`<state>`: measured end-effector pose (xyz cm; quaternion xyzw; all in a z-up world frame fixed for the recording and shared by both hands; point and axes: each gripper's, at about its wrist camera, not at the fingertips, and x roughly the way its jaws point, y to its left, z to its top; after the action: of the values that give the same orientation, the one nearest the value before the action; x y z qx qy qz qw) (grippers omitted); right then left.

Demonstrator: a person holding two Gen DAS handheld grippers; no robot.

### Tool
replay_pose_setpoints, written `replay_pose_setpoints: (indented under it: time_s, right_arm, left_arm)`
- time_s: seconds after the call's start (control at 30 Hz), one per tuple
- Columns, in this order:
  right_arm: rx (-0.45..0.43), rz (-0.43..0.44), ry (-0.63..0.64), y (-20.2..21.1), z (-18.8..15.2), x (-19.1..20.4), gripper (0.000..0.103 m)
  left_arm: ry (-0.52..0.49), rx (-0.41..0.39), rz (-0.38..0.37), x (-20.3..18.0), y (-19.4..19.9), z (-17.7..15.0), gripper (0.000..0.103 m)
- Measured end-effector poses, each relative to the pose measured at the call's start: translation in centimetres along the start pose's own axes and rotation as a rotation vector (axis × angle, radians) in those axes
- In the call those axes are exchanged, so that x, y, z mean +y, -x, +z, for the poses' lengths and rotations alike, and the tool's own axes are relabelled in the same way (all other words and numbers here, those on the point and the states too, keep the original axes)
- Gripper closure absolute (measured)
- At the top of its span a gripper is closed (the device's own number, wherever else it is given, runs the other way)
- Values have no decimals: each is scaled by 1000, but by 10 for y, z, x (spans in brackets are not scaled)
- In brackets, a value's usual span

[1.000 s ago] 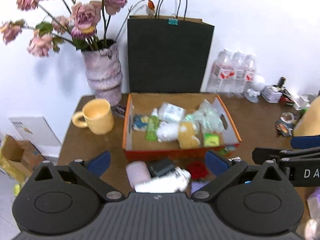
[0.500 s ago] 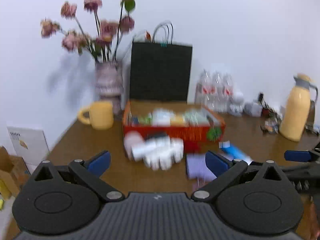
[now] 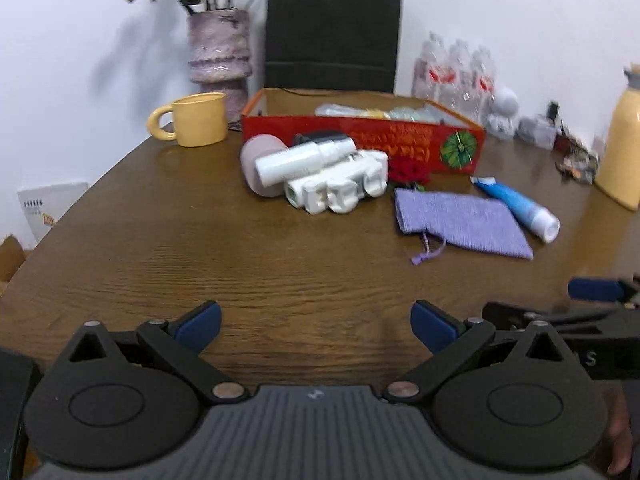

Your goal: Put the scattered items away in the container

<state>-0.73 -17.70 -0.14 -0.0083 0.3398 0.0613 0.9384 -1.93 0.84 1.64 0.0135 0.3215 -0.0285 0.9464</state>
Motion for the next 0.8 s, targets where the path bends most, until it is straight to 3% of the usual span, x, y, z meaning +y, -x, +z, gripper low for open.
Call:
replay_pose_setpoints:
  time_s: [0.4,0.8]
  right_arm:
    - [6,-10,2,-9,-1,-1,0]
    - [7,-27,-13,-9,0,-3,0]
  left_arm:
    - [79,38,-17,7,-15,-7,0]
    - [19,50,21,5,-22,-6,0]
